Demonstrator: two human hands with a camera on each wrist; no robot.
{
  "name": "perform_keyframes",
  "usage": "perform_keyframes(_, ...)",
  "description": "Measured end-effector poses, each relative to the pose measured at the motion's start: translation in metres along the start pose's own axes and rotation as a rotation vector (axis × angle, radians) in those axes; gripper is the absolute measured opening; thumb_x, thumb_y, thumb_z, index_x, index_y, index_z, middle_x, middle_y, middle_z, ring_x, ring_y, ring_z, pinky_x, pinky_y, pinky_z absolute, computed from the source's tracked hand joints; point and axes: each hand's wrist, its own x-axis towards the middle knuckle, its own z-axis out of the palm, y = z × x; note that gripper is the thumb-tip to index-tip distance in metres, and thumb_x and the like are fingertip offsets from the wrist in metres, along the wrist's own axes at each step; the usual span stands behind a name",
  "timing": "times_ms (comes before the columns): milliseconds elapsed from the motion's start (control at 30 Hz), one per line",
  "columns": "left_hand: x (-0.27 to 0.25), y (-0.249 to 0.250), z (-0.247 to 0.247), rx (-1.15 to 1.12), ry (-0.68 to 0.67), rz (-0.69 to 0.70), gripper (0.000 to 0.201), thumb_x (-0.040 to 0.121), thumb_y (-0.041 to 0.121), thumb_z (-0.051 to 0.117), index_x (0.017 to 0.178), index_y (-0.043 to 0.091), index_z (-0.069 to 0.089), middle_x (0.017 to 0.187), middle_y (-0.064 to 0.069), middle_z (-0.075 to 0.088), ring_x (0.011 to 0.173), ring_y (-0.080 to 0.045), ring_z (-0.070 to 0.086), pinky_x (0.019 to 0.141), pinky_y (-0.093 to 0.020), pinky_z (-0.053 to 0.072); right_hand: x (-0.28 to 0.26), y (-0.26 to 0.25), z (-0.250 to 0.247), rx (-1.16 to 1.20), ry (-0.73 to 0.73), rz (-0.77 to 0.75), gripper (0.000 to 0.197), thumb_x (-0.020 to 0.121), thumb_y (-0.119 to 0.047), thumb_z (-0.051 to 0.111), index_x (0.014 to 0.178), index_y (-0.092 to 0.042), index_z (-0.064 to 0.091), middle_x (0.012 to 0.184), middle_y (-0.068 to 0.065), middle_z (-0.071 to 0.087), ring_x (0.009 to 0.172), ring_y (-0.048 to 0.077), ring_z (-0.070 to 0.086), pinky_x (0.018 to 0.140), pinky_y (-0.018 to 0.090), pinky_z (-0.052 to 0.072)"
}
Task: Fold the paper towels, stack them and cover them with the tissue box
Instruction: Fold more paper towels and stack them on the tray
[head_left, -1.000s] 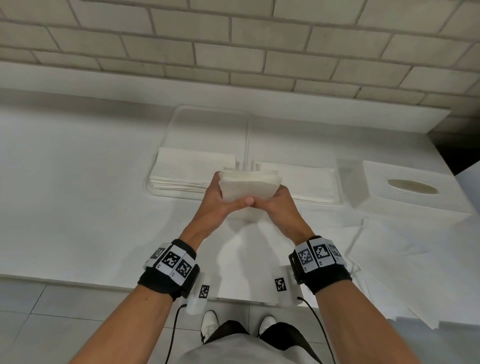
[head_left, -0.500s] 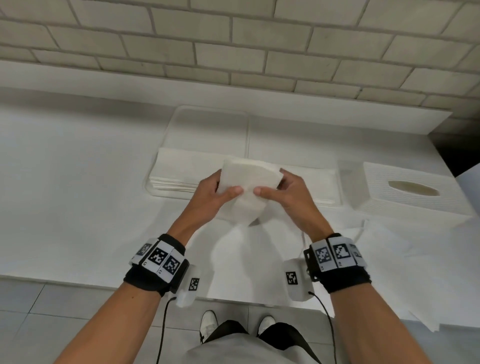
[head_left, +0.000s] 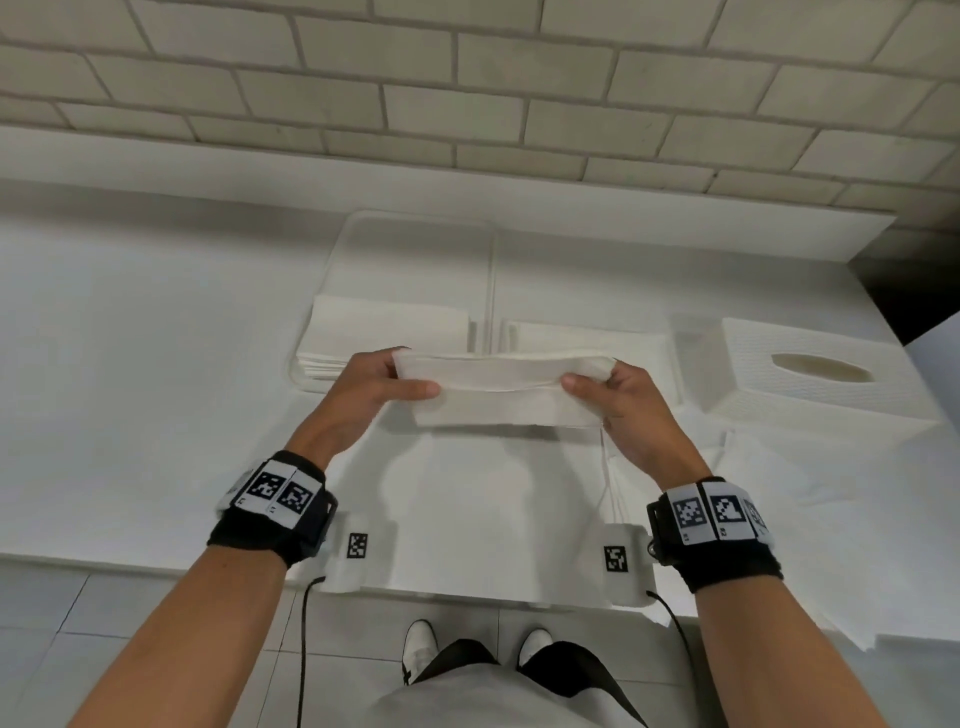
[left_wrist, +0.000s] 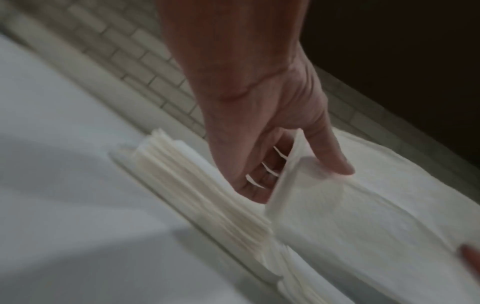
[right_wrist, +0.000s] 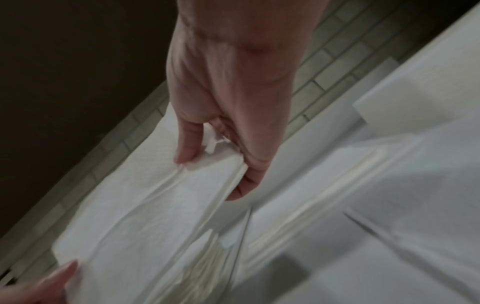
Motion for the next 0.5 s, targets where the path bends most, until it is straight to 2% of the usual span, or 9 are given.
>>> perform_keyframes(67,0.000,-0.013,0.005,-0.082,0.021,-0.018,0.057,0.055,0.017,0.091,0.107,0.004,0.072,0.112,-0.012,0.073,0.108,-0.026,0.067,0.099,-0.035,0.049,0.000,0.013,0.002,0.039,0.005,0.022,0.025,0.076,-0.019,0.074,0.100,-0.013,0.072,0.101,0.006,0.076,0.098,0.023,0.071,0.087,0.032,0.055)
perform_keyframes(133,0.000,-0.022,0.015,-0.048,0.075,-0.002,0.047,0.066,0.005,0.084,0.110,0.001,0.070,0.113,-0.016,0.071,0.108,-0.026,0.067,0.102,-0.039,0.048,-0.001,0.023,0.007,-0.053,-0.006,0.046,0.024,0.082,-0.012,0.072,0.106,-0.011,0.070,0.100,0.005,0.076,0.094,0.020,0.072,0.079,0.027,0.056)
perform_keyframes(200,-0.001,-0.027,0.019,-0.017,0.137,0.016,0.037,0.073,-0.003,0.077,0.110,0.001,0.070,0.110,-0.015,0.072,0.104,-0.024,0.067,0.100,-0.039,0.048,-0.002,0.033,0.010,-0.107,-0.001,0.060,0.026,0.085,-0.009,0.069,0.111,-0.006,0.069,0.102,0.008,0.076,0.092,0.019,0.072,0.080,0.030,0.056)
perform_keyframes(300,-0.005,-0.032,0.018,-0.020,0.193,0.027,0.028,0.077,-0.004,0.074,0.102,0.007,0.072,0.096,-0.002,0.075,0.094,-0.015,0.069,0.092,-0.031,0.052,-0.003,0.043,0.014,-0.136,0.063,0.055,0.020,0.085,-0.014,0.070,0.104,-0.007,0.072,0.096,0.014,0.075,0.085,0.027,0.070,0.083,0.041,0.055)
perform_keyframes(367,-0.009,-0.034,0.018,-0.029,0.217,0.031,0.025,0.077,-0.005,0.073,0.097,0.010,0.072,0.089,0.005,0.076,0.089,-0.011,0.069,0.087,-0.025,0.052,-0.004,0.047,0.016,-0.145,0.081,0.035,0.016,0.086,-0.015,0.070,0.102,-0.013,0.072,0.088,0.010,0.073,0.080,0.027,0.066,0.078,0.038,0.053)
perform_keyframes(500,-0.013,-0.046,0.017,-0.018,0.230,0.009,0.031,0.078,-0.003,0.074,0.107,0.006,0.070,0.101,-0.008,0.072,0.094,-0.019,0.067,0.091,-0.034,0.050,-0.009,0.057,0.020,-0.113,0.074,0.044,0.024,0.087,-0.007,0.067,0.111,-0.012,0.069,0.092,0.004,0.074,0.085,0.019,0.069,0.080,0.034,0.054)
